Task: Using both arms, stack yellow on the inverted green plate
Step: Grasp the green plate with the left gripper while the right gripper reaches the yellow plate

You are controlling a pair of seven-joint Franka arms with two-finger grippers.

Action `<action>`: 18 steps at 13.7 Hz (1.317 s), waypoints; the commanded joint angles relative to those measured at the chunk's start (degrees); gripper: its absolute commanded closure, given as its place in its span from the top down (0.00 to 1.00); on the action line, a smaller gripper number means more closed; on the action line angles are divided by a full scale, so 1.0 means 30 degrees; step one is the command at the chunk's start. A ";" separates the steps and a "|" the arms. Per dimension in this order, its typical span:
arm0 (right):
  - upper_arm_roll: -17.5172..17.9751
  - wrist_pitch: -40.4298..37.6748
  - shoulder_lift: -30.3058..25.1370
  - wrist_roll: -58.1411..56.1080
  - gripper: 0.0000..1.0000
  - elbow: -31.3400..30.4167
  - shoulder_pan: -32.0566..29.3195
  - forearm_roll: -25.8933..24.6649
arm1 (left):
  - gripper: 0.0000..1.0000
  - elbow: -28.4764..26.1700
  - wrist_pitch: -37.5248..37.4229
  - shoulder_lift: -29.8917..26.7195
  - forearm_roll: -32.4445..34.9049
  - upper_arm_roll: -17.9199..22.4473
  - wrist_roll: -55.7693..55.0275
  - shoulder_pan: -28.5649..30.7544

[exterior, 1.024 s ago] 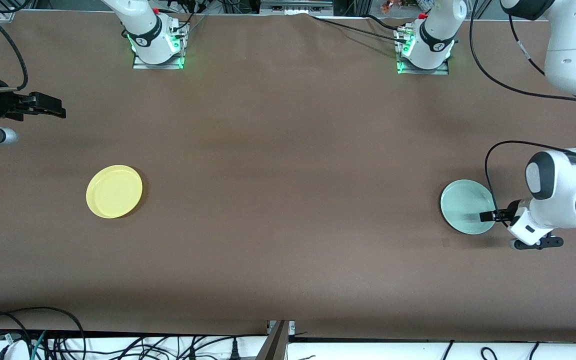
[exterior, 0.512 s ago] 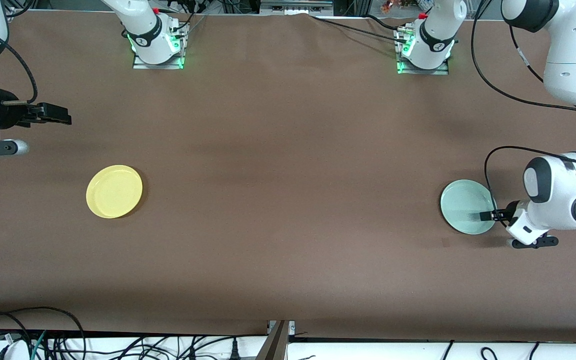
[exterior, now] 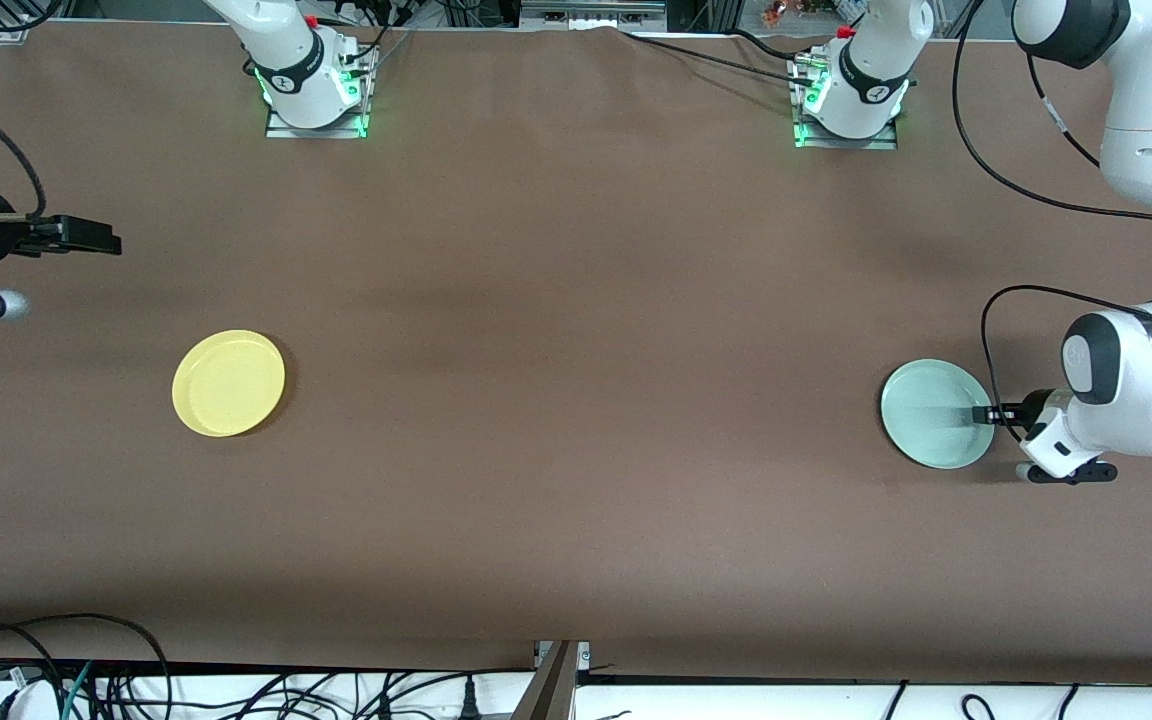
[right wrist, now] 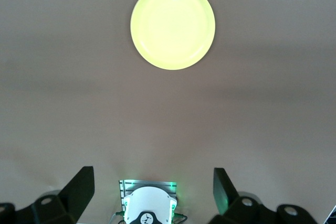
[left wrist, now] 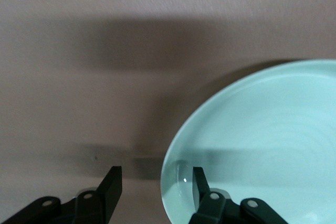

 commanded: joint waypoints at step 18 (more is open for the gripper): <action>0.0180 1.3039 0.6083 -0.3615 1.00 -0.5917 -0.3489 0.1168 | 0.00 0.5537 -1.1617 -0.2784 0.5845 -0.0157 -0.4009 -0.6400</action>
